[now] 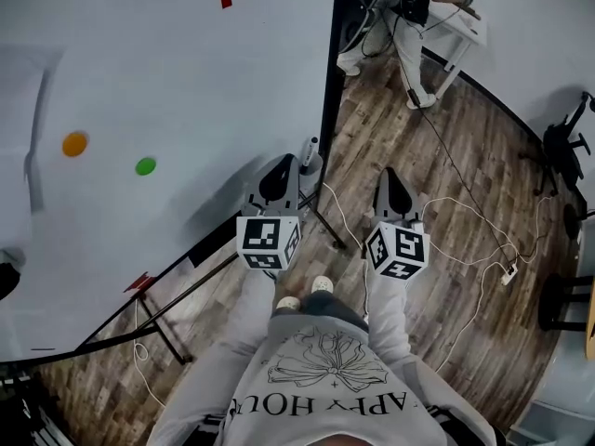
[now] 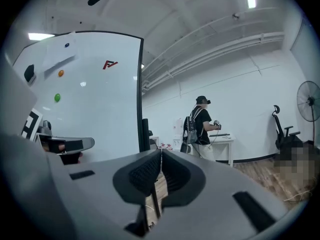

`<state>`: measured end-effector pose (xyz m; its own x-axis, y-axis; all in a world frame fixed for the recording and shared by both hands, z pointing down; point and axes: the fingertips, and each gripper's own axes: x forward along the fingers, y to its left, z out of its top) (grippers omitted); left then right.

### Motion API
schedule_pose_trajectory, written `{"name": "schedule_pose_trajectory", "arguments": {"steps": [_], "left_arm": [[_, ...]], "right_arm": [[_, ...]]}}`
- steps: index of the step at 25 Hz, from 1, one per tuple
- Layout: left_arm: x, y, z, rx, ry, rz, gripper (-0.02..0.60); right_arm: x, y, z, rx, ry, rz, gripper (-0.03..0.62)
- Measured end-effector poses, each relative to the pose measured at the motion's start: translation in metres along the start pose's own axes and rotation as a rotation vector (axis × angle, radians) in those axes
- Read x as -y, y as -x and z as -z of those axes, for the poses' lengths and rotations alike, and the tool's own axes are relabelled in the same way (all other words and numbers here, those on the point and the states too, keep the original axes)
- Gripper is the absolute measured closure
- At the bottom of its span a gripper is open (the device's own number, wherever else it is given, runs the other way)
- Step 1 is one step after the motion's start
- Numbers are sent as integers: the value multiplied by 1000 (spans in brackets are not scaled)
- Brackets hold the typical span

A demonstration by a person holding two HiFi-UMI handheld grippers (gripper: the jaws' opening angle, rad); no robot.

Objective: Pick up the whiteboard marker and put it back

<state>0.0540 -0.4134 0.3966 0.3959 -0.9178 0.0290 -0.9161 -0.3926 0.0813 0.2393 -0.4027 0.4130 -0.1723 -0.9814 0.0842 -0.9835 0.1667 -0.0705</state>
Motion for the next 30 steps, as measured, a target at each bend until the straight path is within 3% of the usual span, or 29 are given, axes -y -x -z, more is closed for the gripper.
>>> {"name": "schedule_pose_trajectory", "arguments": {"steps": [30], "left_arm": [[-10, 28, -2, -16, -13, -8, 572]], "right_arm": [[-36, 13, 4, -1, 8, -14, 591]]}}
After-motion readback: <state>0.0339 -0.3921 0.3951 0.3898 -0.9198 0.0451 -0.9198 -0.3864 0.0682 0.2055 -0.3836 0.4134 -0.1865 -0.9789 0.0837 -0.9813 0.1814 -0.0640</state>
